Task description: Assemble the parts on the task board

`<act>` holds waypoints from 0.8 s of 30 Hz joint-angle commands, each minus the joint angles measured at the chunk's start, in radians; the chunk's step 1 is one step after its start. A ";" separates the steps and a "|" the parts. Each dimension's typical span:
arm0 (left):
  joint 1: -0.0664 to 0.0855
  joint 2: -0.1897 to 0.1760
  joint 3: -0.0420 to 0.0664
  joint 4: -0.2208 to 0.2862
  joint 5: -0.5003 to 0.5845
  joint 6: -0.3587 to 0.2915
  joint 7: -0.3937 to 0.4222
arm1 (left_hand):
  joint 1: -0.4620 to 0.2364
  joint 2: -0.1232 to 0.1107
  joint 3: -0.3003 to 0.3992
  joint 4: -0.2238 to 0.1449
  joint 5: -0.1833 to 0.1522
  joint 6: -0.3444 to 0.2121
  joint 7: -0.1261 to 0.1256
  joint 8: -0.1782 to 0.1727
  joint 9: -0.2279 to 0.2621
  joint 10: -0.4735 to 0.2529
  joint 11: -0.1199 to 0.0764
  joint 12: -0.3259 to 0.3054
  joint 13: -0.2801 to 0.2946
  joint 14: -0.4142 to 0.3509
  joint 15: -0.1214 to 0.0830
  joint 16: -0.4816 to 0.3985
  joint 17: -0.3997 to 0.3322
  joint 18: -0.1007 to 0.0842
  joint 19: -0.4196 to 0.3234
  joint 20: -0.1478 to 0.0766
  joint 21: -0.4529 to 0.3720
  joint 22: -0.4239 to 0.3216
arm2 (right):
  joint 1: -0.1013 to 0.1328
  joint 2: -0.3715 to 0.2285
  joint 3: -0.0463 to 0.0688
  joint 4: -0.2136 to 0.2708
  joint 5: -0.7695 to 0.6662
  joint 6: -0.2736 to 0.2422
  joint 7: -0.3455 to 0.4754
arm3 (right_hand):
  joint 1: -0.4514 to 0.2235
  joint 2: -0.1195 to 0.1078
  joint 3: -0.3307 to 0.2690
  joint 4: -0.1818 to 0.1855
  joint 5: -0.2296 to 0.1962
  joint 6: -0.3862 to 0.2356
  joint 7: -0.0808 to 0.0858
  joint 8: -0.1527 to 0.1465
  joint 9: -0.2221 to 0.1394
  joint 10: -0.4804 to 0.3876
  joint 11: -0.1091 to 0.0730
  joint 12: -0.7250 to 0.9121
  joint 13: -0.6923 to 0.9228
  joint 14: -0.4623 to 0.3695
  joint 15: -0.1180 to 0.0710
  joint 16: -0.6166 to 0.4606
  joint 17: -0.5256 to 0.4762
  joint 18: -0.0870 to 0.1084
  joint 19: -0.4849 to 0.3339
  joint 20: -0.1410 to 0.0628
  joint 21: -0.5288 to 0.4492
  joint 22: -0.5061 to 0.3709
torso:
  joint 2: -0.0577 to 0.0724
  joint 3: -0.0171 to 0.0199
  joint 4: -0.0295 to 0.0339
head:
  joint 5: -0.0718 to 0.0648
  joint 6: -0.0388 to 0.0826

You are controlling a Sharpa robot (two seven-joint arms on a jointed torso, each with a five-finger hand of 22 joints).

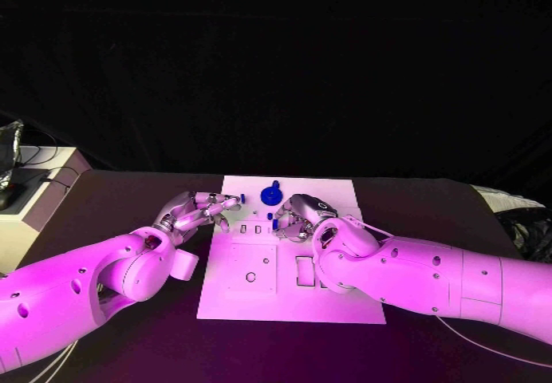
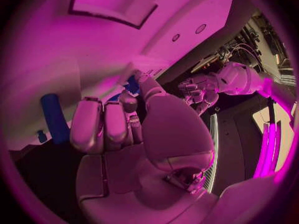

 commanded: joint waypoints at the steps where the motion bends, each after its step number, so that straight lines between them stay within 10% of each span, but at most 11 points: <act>1: 0.000 0.002 0.001 0.001 -0.002 0.018 0.003 | 0.000 0.006 -0.002 -0.005 -0.002 -0.010 0.001 -0.004 0.001 -0.006 0.001 -0.003 0.002 -0.006 0.002 0.006 -0.002 0.020 -0.006 0.003 0.007 -0.001 | -0.001 -0.006 0.000 0.008 0.000 -0.002 0.015 | 0.002 -0.009 -0.003 0.005 -0.007 -0.003 0.000 -0.005 0.001 -0.010 0.001 0.003 -0.002 0.001 0.007 -0.004 0.001 0.020 0.043 0.006 -0.005 0.161 | 0.000 -0.0003 0.0008 | 0.000 -0.002; 10: 0.000 0.004 0.001 -0.008 -0.025 0.004 -0.013 | -0.008 -0.007 -0.011 -0.004 -0.001 -0.029 -0.001 -0.004 0.000 0.029 -0.008 0.004 0.003 -0.005 -0.002 0.006 -0.002 0.020 -0.005 0.002 0.007 -0.003 | 0.005 -0.061 0.004 0.072 0.019 -0.041 0.043 | -0.011 -0.056 -0.052 0.049 -0.024 -0.024 0.003 -0.005 0.001 -0.017 0.006 0.003 -0.013 0.001 0.011 -0.004 0.004 0.020 0.043 0.009 -0.005 0.161 | -0.001 0.0014 -0.0020 | 0.006 0.001; 17: 0.000 0.010 0.001 -0.013 -0.058 -0.025 -0.053 | -0.021 -0.026 -0.023 -0.004 0.000 -0.059 0.002 0.004 0.003 0.108 -0.029 0.067 0.020 0.006 -0.014 0.014 0.004 0.013 0.005 -0.010 0.010 -0.002 | 0.022 -0.106 0.014 0.113 0.045 -0.114 0.083 | 0.021 -0.127 -0.061 0.220 -0.116 -0.051 0.011 -0.004 0.000 -0.025 0.013 0.009 -0.021 0.001 0.017 -0.002 0.006 0.022 0.044 0.014 -0.004 0.162 | -0.004 0.0027 -0.0047 | 0.004 0.009; 21: 0.001 0.019 0.001 -0.021 -0.100 -0.045 -0.104 | -0.031 -0.039 -0.021 -0.006 0.001 -0.041 0.007 0.038 0.007 0.119 -0.045 0.208 0.102 0.020 -0.028 0.075 0.048 0.004 0.023 -0.031 0.029 0.011 | 0.041 -0.140 0.019 0.129 0.088 -0.148 0.120 | 0.040 -0.144 -0.083 0.282 -0.122 -0.067 0.014 -0.006 -0.002 -0.027 0.016 0.012 -0.026 0.000 0.019 0.000 0.008 0.023 0.044 0.017 -0.002 0.162 | -0.010 0.0052 -0.0072 | 0.009 0.012; 24: 0.002 0.027 0.003 -0.030 -0.145 -0.052 -0.165 | -0.053 -0.045 -0.025 0.000 0.002 -0.047 -0.008 0.109 0.016 0.013 -0.058 0.480 0.297 0.000 -0.041 0.187 0.134 -0.004 0.028 -0.049 0.072 0.043 | 0.066 -0.170 0.021 0.130 0.176 -0.167 0.175 | 0.038 -0.134 -0.081 0.288 -0.098 -0.050 0.011 -0.004 -0.001 -0.025 0.014 0.017 -0.025 0.000 0.018 0.001 0.009 0.023 0.044 0.016 -0.001 0.162 | -0.014 0.0083 -0.0105 | 0.015 0.012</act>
